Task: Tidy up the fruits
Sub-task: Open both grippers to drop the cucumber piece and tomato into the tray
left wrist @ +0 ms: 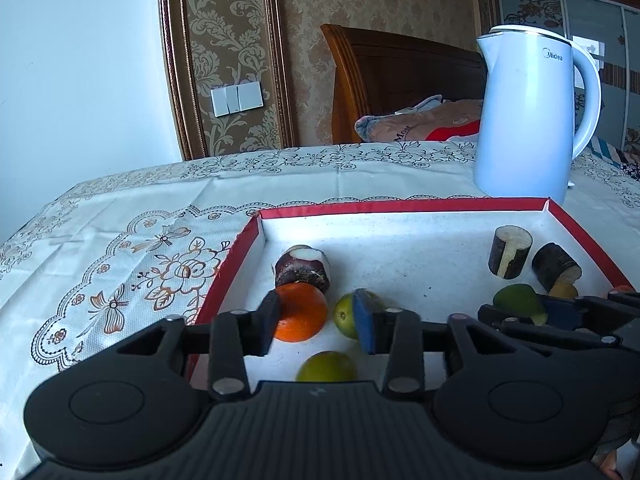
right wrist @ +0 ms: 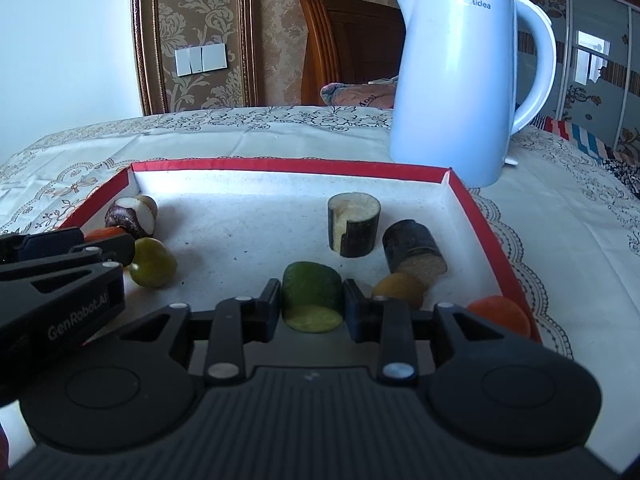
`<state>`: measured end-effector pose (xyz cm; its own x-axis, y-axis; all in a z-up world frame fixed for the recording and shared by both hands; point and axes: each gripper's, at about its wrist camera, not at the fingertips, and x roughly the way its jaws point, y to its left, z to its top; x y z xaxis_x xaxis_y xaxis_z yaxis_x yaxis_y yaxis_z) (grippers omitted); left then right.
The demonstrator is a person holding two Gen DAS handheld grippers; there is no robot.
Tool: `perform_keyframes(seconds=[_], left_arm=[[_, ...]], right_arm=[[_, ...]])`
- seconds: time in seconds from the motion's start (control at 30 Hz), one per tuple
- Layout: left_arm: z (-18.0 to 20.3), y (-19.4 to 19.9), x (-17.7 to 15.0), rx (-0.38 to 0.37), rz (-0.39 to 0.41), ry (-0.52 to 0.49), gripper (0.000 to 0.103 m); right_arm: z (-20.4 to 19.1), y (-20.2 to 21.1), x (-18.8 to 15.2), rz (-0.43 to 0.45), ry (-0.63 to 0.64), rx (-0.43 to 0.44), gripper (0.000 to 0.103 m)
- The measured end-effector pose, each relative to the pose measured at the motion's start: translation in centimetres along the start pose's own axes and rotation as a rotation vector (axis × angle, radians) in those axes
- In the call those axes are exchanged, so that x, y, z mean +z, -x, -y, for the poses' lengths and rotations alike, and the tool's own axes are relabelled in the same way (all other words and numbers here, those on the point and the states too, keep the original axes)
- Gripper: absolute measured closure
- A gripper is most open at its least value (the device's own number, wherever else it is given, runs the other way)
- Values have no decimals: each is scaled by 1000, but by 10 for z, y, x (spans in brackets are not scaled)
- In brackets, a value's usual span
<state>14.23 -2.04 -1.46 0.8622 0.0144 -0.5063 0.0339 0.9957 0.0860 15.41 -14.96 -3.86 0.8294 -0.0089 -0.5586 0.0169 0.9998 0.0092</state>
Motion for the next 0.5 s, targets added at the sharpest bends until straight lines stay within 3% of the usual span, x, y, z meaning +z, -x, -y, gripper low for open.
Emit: perform_keyframes(seconds=[0.07, 0.5], left_arm=[[-2, 0, 0, -2, -6, 12, 48], [-10, 8, -6, -3, -43, 32, 47]], right_arm=[[0, 1, 0, 0, -2, 5, 62], [3, 23, -6, 70, -23, 15, 40]])
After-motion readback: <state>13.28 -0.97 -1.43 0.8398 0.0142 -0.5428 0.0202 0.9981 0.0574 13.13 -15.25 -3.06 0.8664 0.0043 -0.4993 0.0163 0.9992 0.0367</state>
